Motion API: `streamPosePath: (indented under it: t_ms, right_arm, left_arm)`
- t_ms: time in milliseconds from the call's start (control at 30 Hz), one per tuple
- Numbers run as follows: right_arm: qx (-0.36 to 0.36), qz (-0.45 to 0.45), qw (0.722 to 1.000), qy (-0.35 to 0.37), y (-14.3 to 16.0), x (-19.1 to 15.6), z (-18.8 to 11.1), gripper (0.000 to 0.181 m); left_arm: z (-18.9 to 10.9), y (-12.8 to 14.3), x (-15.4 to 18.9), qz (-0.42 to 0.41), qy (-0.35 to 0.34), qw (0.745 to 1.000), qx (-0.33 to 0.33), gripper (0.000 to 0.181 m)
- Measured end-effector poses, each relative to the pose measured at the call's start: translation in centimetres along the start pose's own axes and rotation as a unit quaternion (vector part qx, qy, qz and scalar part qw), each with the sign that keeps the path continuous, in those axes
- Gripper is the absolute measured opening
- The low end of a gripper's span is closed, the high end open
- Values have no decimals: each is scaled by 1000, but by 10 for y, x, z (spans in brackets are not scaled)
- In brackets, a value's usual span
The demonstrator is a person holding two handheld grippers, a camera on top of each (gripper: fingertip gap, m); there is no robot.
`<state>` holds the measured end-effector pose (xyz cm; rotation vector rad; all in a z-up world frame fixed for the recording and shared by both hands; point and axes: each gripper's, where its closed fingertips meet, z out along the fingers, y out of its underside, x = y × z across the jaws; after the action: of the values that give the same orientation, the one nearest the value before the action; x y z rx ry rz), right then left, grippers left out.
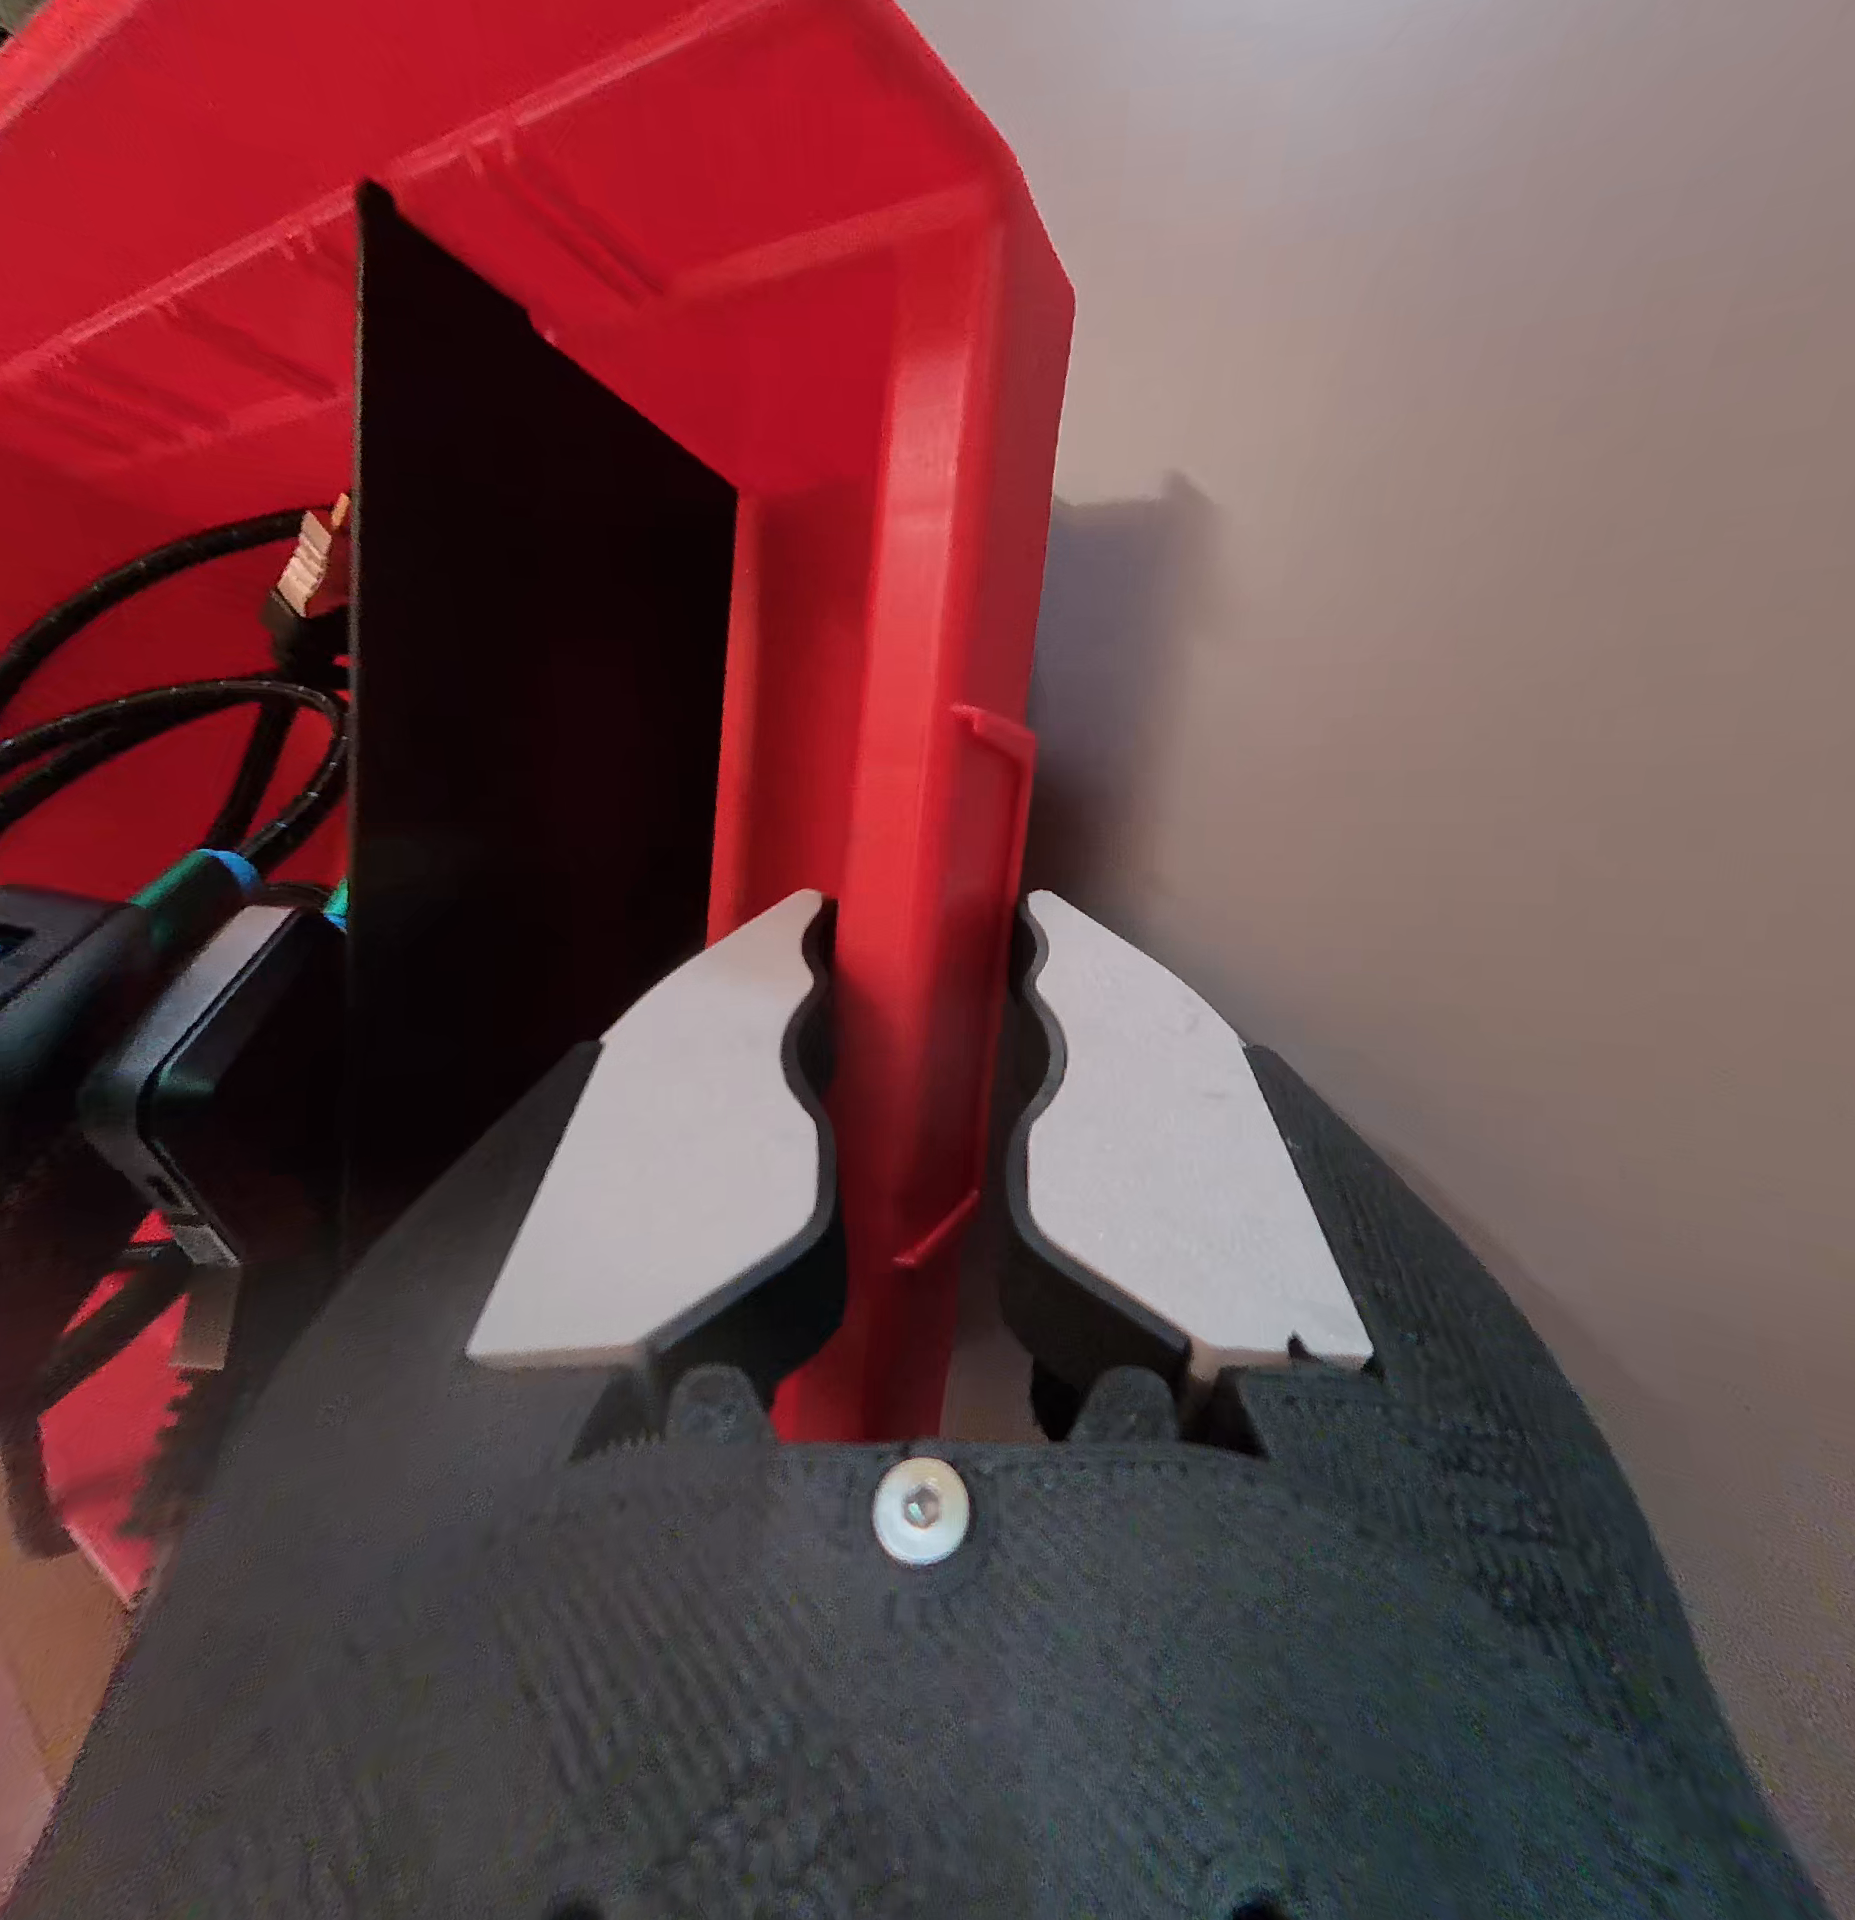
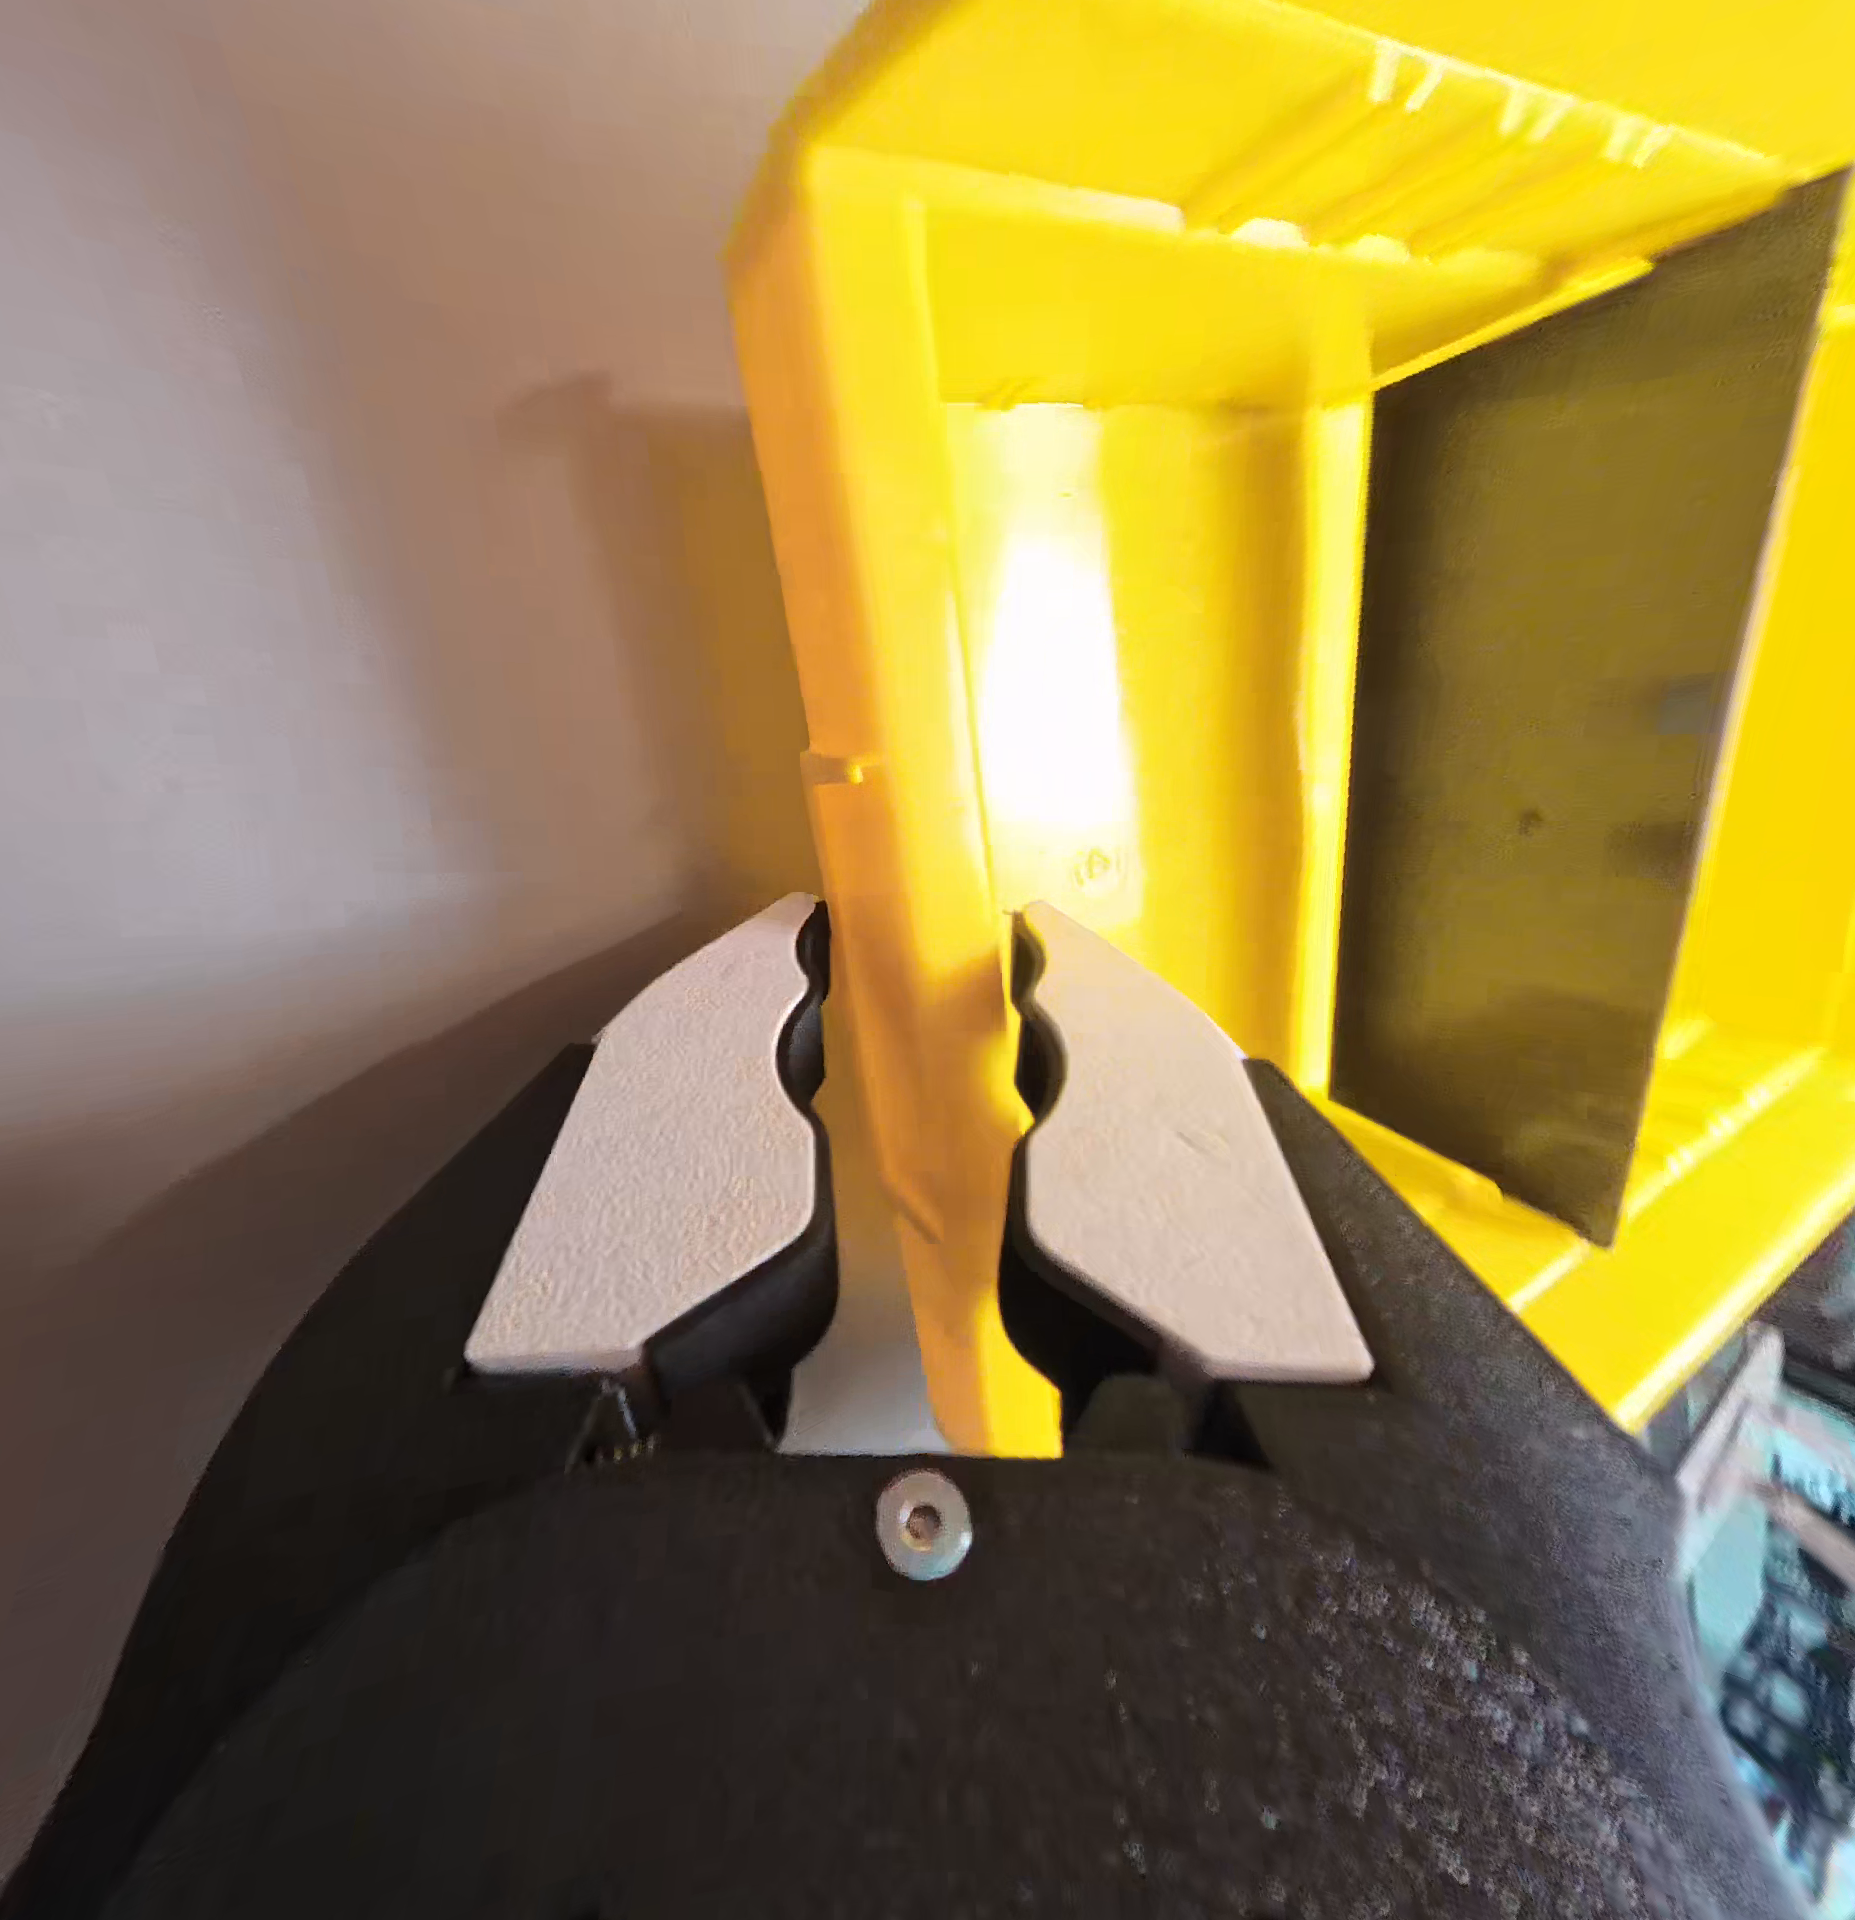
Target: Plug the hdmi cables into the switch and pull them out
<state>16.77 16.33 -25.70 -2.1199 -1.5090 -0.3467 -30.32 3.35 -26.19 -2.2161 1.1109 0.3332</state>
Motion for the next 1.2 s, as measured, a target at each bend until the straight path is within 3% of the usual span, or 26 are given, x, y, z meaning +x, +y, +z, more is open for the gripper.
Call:
streamPosePath:
  t_ms: [67, 200, 300, 433, 567, 733, 833, 867, 1000, 1200]
  right_arm:
    - [21, 51, 998, 31, -8, 18, -8, 38]
    - [196, 178, 964, 40, -62, 29, -60, 40]
    - [326, 241, 914, 3, -102, 17, -94, 39]
    - [424, 265, 866, -22, -140, -6, -106, 36]
    - [456, 237, 857, -17, -159, -28, -87, 34]
    - [461, 210, 862, -29, -163, -48, -62, 31]
    - [455, 195, 868, -31, -160, -53, -57, 30]
    - [456, 192, 869, -30, -159, -53, -57, 29]
    - [460, 193, 866, -34, -157, -51, -58, 27]
    - [485, 204, 849, -44, -161, -47, -69, 27]
  left_arm:
    - [5, 2, -13, -8, -10, 1000, 2, 35]
    - [-7, 3, -25, -27, -12, 999, 27, 42]
    - [-34, -4, -33, -43, -14, 996, 73, 38]
    - [-83, -10, -73, -66, -80, 987, 125, 35]
    - [-102, 1, -117, -39, -146, 985, 86, 44]
    - [-70, 14, -142, 34, -142, 989, -13, 47]
    - [-53, 17, -138, 71, -87, 992, -59, 19]
    - [-52, 15, -141, 87, -85, 990, -65, 17]
    - [-68, -13, -153, 89, -82, 992, -30, 15]
    - [-122, -65, -179, 61, -121, 989, 66, 15]
